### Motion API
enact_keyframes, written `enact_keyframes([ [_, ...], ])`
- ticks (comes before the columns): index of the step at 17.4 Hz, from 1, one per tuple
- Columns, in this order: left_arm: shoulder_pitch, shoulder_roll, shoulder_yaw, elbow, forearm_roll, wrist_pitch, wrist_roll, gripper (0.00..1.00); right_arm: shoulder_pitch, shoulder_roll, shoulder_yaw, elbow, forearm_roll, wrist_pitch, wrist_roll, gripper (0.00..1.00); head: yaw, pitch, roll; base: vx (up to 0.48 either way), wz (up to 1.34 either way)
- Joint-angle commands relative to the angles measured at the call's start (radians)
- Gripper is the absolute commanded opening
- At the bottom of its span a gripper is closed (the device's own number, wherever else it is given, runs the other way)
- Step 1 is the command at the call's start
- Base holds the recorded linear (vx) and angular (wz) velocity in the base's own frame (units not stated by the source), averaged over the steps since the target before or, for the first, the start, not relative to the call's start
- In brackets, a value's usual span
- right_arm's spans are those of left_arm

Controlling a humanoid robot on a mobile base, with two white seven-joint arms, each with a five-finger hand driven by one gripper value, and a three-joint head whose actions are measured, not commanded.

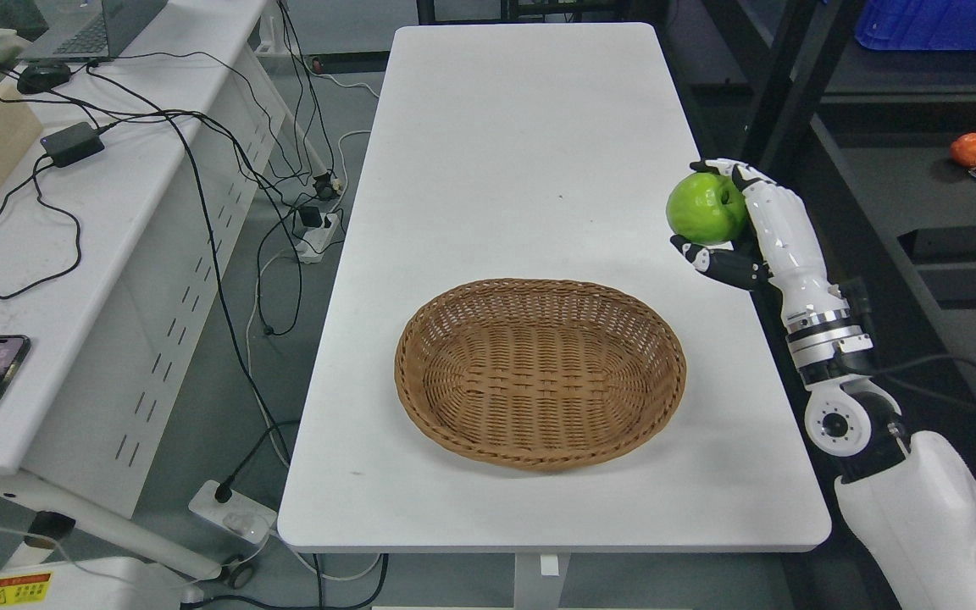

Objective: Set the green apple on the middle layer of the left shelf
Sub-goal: 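Lift the green apple out of the basket with the right hand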

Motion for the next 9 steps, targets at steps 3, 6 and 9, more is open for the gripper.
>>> enact_keyframes([
  [3,0.0,0.017,0.0,0.0,0.0,0.001,-0.001,1.0,0.104,0.095,-0.158,-0.133,0.001,0.014,-0.047,0.0,0.0,0.0,0.0,-0.184,-0.07],
  [6,0.0,0.017,0.0,0.0,0.0,0.001,-0.001,1.0,0.13,0.124,-0.157,-0.152,-0.001,0.011,-0.047,0.0,0.0,0.0,0.0,-0.327,-0.11],
  [9,0.0,0.017,0.0,0.0,0.0,0.001,-0.001,1.0,0.144,0.126,-0.157,-0.153,-0.001,0.008,-0.047,0.0,0.0,0.0,0.0,-0.411,-0.04],
])
